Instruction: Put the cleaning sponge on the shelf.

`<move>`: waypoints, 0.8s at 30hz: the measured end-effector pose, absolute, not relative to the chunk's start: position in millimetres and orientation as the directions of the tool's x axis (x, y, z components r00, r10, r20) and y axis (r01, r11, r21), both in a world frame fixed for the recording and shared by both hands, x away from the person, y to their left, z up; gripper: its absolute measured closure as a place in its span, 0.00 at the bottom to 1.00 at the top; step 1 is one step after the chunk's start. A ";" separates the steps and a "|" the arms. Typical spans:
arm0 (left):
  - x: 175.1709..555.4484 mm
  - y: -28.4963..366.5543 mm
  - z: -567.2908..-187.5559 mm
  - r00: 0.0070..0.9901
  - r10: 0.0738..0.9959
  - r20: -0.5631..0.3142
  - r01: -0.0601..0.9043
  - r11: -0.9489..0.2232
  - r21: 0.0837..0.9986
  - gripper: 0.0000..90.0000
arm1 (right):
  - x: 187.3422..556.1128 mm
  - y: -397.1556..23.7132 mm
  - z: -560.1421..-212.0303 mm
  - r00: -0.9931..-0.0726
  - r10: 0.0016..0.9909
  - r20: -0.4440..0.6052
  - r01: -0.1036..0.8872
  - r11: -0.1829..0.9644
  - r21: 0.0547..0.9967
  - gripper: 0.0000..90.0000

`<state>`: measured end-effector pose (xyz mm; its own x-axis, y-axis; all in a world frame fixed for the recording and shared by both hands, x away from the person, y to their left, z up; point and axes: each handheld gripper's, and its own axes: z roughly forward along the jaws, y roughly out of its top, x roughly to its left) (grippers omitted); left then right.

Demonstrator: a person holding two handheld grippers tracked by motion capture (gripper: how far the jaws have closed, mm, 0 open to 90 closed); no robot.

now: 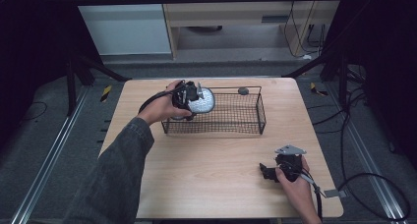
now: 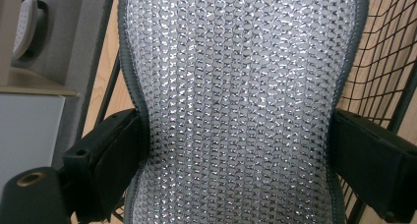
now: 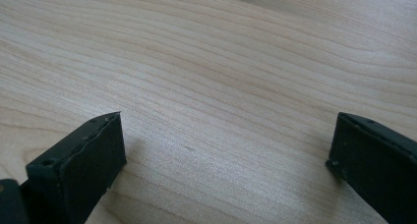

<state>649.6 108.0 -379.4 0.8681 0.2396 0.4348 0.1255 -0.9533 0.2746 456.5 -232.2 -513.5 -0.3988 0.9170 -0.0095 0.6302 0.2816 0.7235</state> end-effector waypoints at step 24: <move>635.9 109.1 -368.4 0.860 0.330 0.390 0.170 -0.904 0.392 0.10 | 456.4 -232.1 -513.4 -0.398 0.918 -0.009 0.632 0.281 0.723 0.01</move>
